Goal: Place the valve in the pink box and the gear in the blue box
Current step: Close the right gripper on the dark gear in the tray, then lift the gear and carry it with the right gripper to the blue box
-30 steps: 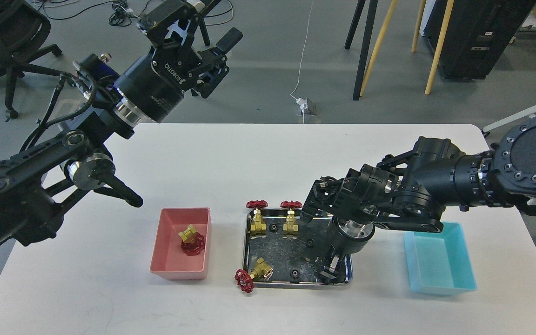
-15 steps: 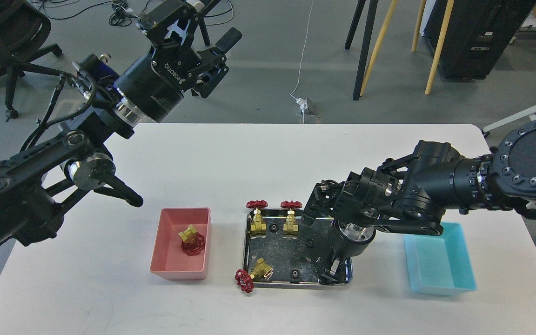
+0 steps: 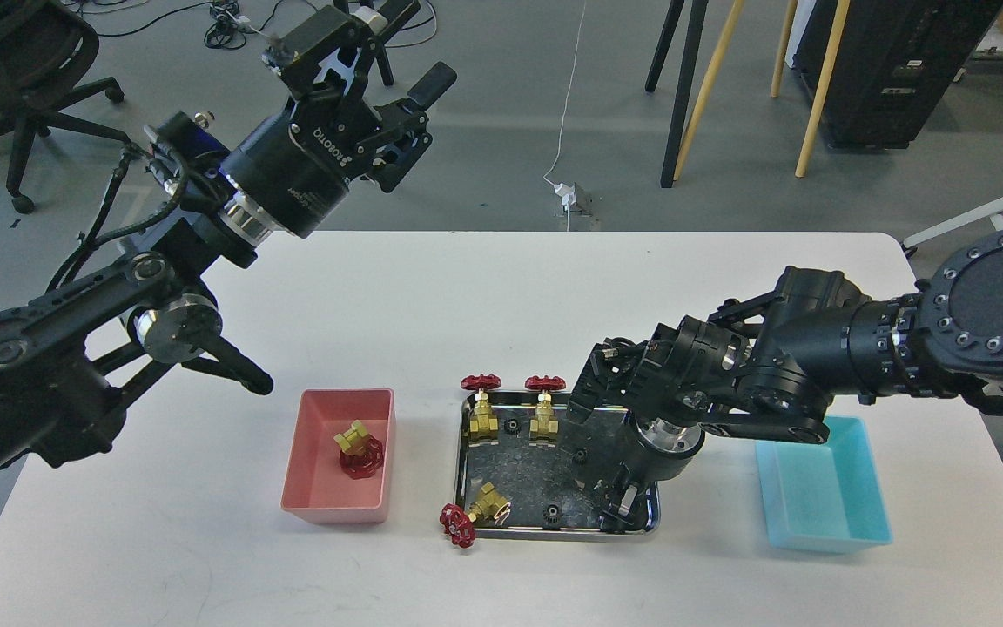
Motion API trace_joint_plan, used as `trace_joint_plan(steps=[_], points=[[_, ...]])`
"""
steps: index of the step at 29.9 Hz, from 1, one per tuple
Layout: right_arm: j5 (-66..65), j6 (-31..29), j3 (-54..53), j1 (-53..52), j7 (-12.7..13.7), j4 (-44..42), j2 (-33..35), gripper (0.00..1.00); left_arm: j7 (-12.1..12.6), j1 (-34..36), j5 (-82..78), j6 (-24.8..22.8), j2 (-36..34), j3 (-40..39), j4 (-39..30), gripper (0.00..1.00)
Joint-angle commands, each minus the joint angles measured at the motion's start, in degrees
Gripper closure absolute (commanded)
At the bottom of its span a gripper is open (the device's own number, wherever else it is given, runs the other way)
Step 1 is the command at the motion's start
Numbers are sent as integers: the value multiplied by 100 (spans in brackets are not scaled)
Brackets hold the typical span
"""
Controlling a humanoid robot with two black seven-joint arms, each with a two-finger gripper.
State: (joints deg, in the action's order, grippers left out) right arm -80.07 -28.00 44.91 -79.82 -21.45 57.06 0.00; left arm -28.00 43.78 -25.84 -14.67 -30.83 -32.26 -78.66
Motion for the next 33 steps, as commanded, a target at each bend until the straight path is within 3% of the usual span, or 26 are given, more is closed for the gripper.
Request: trace_joint_plan(steps=[1,5,10,13,27,33], points=[[0,0,0,2,1,-11,0,69,0,-1,9,0,7,0,0,30],[0,0,0,2,1,-28,0,72,0,-1,0,0,33,0,0,30],[9,0,0,2,1,-37,0,88,0,-1,0,0,33,0,0,30],[9,0,9,-7,1,-46,0,93,0,-1,9,0,33,0,0,30],[79,0,-324,-771,-8,-55,0,95,0,-1,9,0,42,0,0,30],[211,0,-501,-1246,1,383,70,95,0,-9,9,0,50,18,0,30]])
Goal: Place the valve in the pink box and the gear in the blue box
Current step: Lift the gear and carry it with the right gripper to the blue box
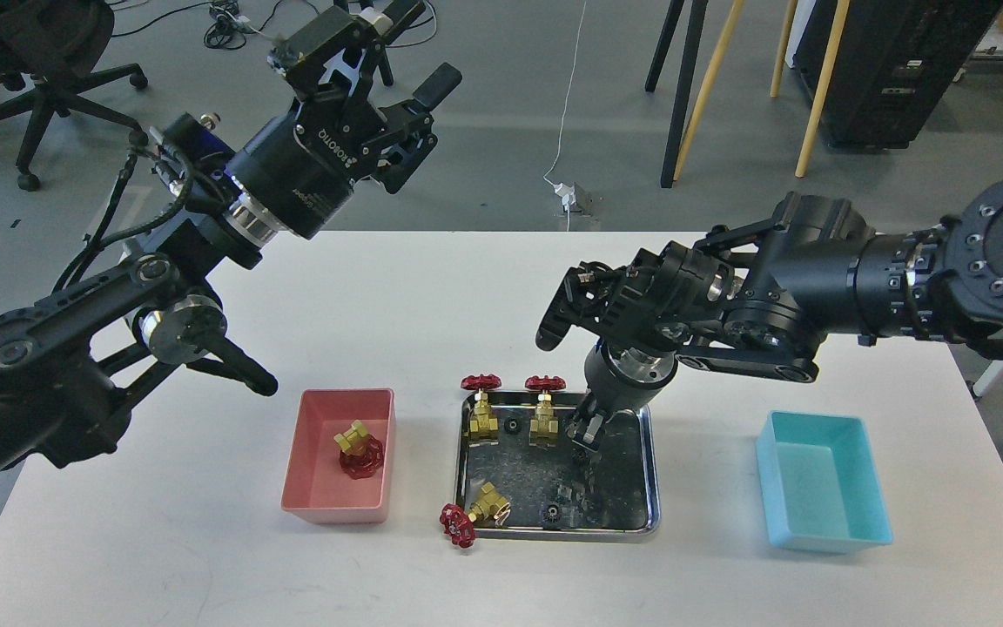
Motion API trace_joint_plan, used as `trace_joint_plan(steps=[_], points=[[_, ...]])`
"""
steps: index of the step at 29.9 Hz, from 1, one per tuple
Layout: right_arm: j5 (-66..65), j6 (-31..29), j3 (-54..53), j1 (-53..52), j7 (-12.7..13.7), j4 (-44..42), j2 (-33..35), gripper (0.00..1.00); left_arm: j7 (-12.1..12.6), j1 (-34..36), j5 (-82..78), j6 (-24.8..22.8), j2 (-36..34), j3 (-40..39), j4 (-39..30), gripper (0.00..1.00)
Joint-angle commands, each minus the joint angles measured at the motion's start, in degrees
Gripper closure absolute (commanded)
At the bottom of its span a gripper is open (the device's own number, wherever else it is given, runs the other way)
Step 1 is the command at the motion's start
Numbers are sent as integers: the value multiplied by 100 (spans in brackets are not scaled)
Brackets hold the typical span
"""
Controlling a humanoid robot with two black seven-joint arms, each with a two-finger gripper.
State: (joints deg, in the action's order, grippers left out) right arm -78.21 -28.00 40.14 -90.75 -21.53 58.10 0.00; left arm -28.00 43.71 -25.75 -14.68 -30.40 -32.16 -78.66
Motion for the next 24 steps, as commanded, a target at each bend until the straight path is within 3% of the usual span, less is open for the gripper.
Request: trace_joint_plan(steps=[1,13,24], points=[[25,0,-24,-180,8,385,288,95,0,-2,0,1,16,17,0,30],[-756,0,2,-22,8,1255,2819,95,0,-108,-35,1,183,87,9,30],[-1460,0,46,242,17,1862,3796,95,0,-231,-35,1,218,87,9,30]])
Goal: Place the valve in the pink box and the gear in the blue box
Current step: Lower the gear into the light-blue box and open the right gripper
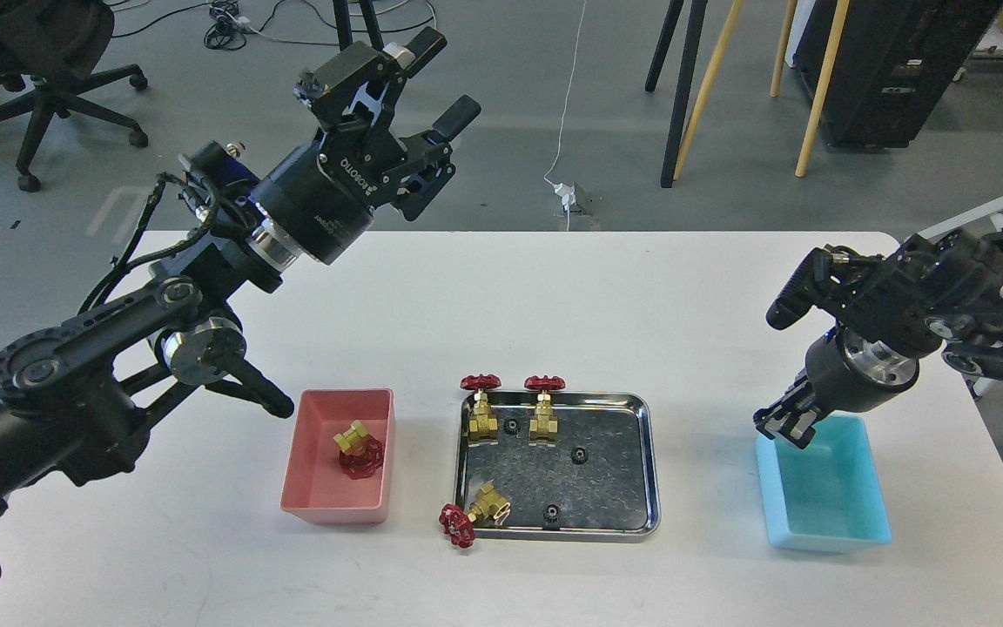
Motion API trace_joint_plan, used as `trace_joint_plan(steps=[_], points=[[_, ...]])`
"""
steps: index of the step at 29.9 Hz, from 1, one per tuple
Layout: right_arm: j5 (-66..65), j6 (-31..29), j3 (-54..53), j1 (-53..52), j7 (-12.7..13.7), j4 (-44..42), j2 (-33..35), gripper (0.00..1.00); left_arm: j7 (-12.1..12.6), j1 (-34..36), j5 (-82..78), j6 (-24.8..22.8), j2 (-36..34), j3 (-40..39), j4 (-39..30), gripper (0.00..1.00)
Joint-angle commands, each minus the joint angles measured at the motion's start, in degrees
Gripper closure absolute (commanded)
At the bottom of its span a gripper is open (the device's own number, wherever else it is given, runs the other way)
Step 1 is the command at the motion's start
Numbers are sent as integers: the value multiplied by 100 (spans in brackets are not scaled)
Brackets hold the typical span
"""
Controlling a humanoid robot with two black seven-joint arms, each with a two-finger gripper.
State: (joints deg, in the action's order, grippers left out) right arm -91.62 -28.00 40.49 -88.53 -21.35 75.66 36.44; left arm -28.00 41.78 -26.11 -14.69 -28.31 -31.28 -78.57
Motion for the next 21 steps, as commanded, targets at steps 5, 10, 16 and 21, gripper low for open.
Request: trace_joint_plan(steps=[5,10,16,21], points=[[-242,0,64,46,-9,255,329,95,0,-65,1,1,36,-1,0,30],[-462,0,310,142,-1,282,460,94,0,-65,1,1,36,-9,0,30],[-436,0,266,266,26,256,592,82,0,-74,0,1,45,-9,0,30],[-401,0,47,327,34,238,706,62,0,-74,0,1,53,-1,0,30]])
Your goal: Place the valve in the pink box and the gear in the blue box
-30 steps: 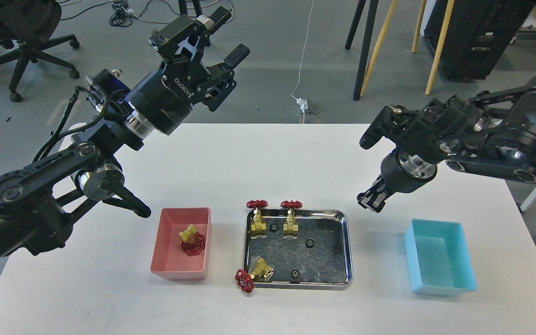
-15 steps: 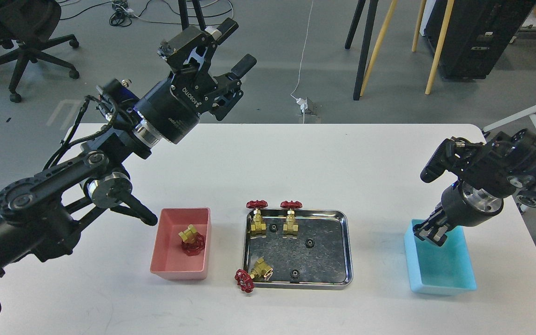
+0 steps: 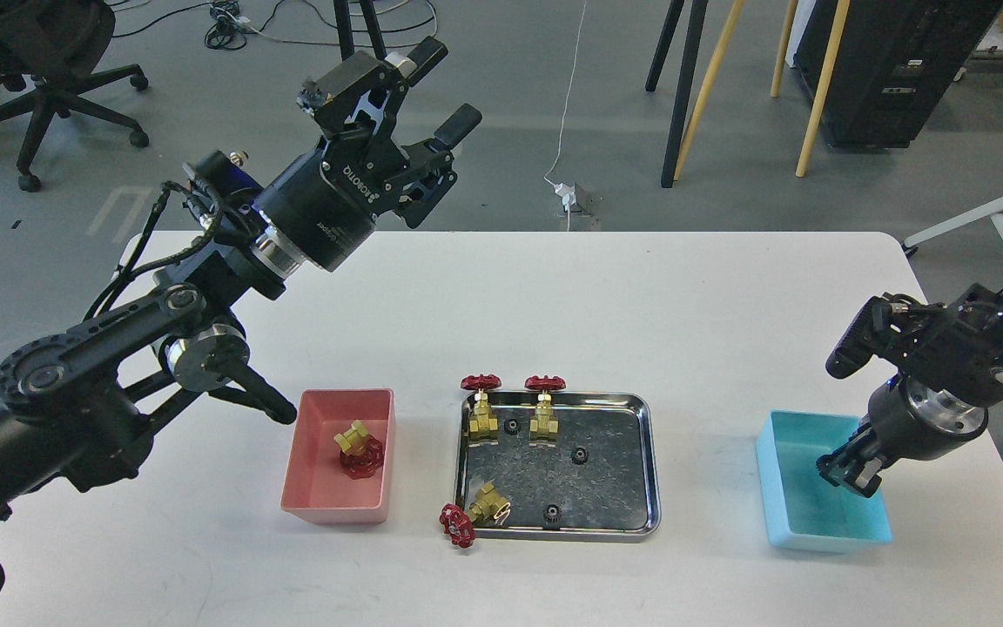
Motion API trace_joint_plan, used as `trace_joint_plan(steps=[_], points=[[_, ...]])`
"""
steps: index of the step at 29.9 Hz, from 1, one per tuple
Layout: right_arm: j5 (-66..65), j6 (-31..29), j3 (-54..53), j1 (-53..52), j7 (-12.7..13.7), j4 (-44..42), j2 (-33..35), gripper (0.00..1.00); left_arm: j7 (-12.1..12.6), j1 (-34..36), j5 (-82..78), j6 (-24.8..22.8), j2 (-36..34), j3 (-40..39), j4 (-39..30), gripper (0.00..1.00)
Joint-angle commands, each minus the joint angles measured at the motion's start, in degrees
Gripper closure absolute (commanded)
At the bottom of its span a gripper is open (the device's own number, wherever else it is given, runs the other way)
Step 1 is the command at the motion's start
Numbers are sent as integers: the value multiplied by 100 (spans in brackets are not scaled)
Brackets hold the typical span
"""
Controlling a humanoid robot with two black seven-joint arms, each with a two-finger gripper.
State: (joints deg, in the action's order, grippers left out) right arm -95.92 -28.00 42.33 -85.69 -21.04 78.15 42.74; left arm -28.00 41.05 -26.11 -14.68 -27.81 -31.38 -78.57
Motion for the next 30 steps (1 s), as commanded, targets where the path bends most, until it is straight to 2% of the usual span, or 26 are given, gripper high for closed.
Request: trace_joint_plan(steps=[1,2,5,14,18,21,24,27,30], points=[[38,0,-190,69,3,-11,103,57,0,0,1,0,3,9,0,30],[47,0,-251,96,3,-19,121,49,0,0,-8,0,3,9,8,30],[65,0,-453,149,3,-72,217,42,0,0,-8,0,-14,9,9,30],[371,0,-1023,210,-6,-98,437,37,0,9,1,0,-67,9,35,30],[1449,0,-2165,298,-15,-387,665,36,0,70,1,-9,-102,35,385,30],[2758,0,-2956,613,-15,-1159,631,33,0,79,1,-114,-102,88,894,29],[4095,1012,-3511,1070,-15,-1872,386,32,0,105,1,-465,-76,62,1413,29],[5395,1865,-4021,1413,-6,-2225,-124,31,0,350,53,-773,-49,0,1888,29],[6941,2096,-4661,1616,-58,-2296,-423,31,0,684,71,-835,-23,-9,2266,29]])
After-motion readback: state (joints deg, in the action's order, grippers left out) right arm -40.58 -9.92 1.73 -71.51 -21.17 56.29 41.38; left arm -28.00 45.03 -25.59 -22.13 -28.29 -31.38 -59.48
